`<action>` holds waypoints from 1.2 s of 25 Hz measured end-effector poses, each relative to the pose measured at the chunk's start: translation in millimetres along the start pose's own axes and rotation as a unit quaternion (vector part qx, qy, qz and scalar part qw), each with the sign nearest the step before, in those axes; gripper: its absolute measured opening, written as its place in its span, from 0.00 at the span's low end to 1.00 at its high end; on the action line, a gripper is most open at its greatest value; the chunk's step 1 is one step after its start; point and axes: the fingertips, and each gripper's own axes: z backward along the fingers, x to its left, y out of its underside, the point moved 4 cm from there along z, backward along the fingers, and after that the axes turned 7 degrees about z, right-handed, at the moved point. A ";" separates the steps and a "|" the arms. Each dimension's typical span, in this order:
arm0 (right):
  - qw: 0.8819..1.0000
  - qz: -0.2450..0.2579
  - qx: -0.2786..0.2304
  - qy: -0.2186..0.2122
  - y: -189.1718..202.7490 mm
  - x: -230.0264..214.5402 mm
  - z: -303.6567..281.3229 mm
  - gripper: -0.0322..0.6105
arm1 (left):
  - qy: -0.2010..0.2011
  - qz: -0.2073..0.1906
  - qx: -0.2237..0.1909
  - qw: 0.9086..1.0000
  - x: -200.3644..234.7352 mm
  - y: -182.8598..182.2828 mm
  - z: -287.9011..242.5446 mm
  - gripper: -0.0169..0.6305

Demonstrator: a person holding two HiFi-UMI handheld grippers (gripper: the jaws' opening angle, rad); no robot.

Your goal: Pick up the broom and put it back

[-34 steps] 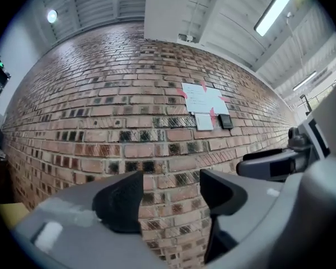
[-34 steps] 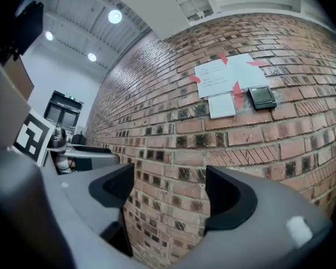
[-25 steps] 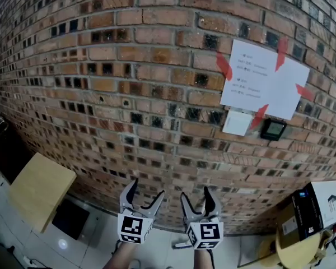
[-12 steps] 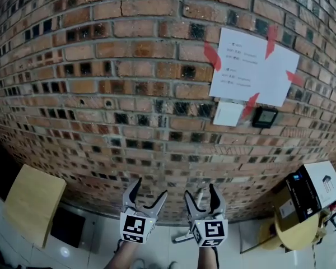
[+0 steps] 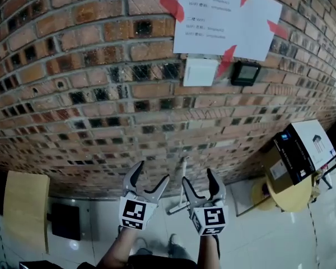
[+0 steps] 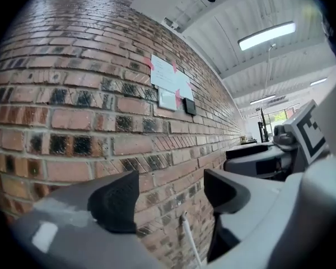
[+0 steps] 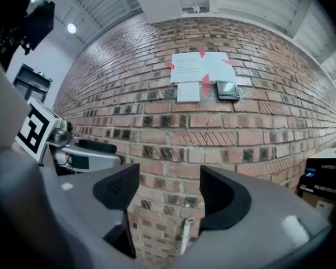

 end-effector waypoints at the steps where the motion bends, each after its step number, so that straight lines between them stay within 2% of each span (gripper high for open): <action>1: 1.000 -0.006 0.011 0.003 7.8 -2.4 3.3 0.58 | 0.009 0.002 0.008 1.000 -4.6 6.0 -4.2 0.59; 5: 0.999 -0.024 0.040 0.022 42.7 -15.3 14.4 0.58 | 0.044 0.003 0.042 0.998 -22.2 30.1 -19.8 0.59; 11: 0.994 -0.056 0.089 0.027 92.2 -18.2 21.0 0.58 | 0.062 0.017 0.088 0.994 -33.3 69.6 -29.8 0.58; 21: 0.988 -0.080 0.118 0.050 132.6 -27.6 39.2 0.58 | 0.098 0.021 0.128 0.987 -57.7 107.1 -39.2 0.57; 26: 0.984 -0.076 0.143 0.071 165.2 -47.5 68.0 0.58 | 0.123 0.025 0.150 0.981 -70.3 126.6 -51.6 0.57; 30: 0.980 -0.053 0.172 0.082 197.9 -70.5 108.2 0.57 | 0.136 0.029 0.158 0.978 -76.8 138.1 -61.2 0.57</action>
